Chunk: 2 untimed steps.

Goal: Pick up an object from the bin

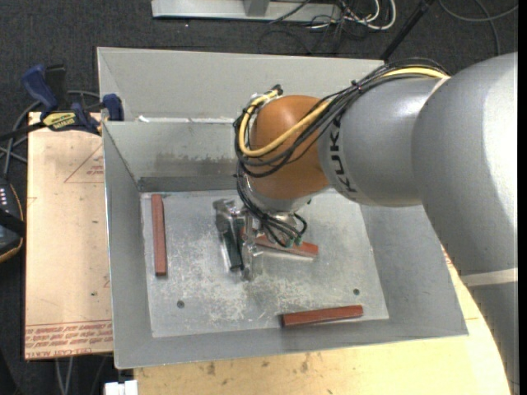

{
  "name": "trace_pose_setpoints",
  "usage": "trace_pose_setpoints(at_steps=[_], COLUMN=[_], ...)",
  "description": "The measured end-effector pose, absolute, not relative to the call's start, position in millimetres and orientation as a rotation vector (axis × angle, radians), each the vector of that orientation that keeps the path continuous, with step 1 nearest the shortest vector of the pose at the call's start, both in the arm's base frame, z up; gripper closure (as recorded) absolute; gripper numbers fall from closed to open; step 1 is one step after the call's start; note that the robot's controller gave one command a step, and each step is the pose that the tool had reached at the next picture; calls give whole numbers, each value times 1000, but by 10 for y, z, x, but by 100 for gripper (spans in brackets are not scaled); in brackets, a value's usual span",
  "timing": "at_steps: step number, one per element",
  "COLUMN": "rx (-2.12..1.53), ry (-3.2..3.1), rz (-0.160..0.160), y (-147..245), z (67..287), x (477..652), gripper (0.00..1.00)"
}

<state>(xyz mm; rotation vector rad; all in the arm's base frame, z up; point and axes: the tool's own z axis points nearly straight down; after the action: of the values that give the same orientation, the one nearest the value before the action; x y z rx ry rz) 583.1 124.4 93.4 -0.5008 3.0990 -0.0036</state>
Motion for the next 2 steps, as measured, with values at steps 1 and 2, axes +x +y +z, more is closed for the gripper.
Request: trace_pose_setpoints(at_steps=[1, 2], rx=[-421, 112], ry=[3109, 3137], rz=[-4, 2], y=[668, 584], z=[789, 701], x=[6124, 6483], gripper=[0, 0])
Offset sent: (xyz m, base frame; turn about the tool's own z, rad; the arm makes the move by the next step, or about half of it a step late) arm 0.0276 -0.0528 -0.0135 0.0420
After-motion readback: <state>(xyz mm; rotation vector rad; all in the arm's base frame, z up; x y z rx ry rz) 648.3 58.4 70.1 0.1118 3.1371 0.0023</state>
